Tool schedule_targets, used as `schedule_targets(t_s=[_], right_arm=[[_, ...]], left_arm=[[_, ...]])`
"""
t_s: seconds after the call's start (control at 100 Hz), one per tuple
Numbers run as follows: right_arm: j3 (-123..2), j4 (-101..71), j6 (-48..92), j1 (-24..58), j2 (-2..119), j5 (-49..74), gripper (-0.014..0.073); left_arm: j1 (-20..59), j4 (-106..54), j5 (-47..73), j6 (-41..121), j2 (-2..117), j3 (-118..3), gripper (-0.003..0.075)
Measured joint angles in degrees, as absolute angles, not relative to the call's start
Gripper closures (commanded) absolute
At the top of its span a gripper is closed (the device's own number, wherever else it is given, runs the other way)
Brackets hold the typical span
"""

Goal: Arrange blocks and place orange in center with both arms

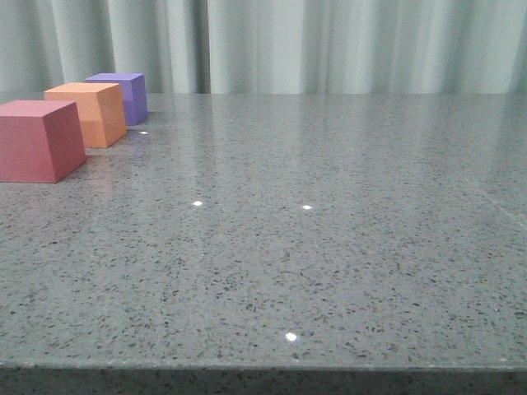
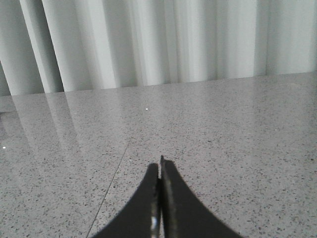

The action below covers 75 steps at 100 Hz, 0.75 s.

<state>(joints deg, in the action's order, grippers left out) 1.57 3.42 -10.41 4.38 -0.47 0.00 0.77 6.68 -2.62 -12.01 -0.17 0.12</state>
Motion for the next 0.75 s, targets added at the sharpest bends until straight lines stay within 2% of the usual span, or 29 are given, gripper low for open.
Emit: schedule_targets(t_s=[0.75], right_arm=[[1.60, 3.42, -10.41, 4.38, -0.60, -1.80, 0.0704]], left_arm=[[0.77, 6.68, -2.62, -12.01, -0.17, 0.12, 0.0741]])
